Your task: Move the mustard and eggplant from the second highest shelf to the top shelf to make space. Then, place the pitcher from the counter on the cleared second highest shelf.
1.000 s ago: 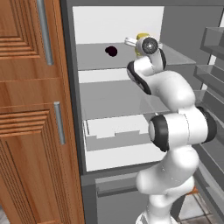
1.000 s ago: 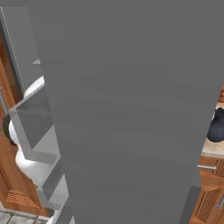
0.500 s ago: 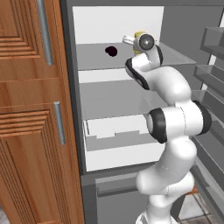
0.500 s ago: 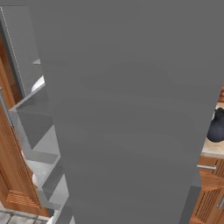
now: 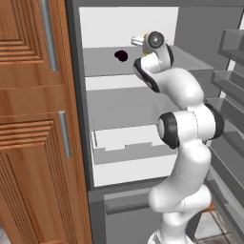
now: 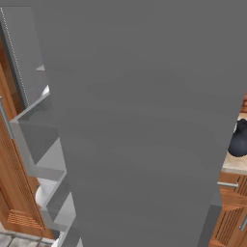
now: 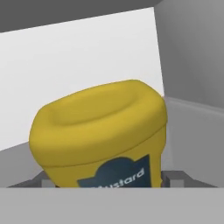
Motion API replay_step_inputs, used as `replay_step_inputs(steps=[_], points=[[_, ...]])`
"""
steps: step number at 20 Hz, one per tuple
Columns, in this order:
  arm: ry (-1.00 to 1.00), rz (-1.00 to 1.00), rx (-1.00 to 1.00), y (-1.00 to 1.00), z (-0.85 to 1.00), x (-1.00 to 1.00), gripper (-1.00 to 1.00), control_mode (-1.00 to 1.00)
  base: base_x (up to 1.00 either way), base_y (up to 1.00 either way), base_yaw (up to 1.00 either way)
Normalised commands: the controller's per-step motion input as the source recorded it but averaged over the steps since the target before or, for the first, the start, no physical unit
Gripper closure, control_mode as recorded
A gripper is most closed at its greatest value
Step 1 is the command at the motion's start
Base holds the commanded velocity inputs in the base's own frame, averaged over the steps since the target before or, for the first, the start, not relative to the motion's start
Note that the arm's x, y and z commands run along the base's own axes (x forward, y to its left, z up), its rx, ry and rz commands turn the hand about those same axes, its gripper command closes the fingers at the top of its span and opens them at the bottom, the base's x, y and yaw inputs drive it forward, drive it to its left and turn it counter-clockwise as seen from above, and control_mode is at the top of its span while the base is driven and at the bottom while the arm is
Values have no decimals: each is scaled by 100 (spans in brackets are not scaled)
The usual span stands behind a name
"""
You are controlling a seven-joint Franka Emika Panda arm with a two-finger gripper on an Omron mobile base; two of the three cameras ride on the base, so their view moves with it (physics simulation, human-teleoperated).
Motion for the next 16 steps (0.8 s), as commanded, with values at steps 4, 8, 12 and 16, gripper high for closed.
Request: replay_step_inputs(steps=[4, 8, 12, 16], points=[[4, 0, 0, 0, -5, 19, -100, -100, 0, 0, 0], [2, 0, 0, -1, -3, 10, -100, -100, 0, 0, 0], [0, 0, 0, -6, -1, 4, -100, -100, 0, 0, 0], [0, 0, 0, -1, -2, 0, -100, -100, 0, 0, 0]])
